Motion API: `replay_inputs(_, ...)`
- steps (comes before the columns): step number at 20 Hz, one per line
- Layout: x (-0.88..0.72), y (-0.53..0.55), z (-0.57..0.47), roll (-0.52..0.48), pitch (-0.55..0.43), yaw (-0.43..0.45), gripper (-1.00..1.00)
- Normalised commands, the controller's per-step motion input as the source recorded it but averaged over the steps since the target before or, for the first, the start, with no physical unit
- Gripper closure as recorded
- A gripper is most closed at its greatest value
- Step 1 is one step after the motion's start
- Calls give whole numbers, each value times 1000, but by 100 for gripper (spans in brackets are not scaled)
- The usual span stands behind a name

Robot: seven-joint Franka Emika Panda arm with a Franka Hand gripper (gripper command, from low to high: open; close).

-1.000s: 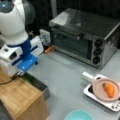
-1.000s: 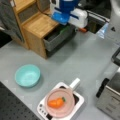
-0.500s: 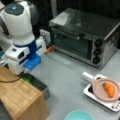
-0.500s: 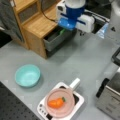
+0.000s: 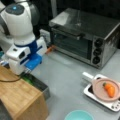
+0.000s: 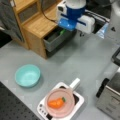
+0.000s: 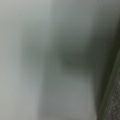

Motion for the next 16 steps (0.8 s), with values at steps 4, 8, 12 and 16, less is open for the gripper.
replay_inputs(4,-112,84,-98,-30,-145,-56,-100)
replay_inputs(8,-112,84,-98,-30,-144,-56,-100)
replay_inputs(12,-113,60,-110,-26,-152,-48,-100)
replay_inputs(16,-113,52,-115,-26,-152,-47,-100)
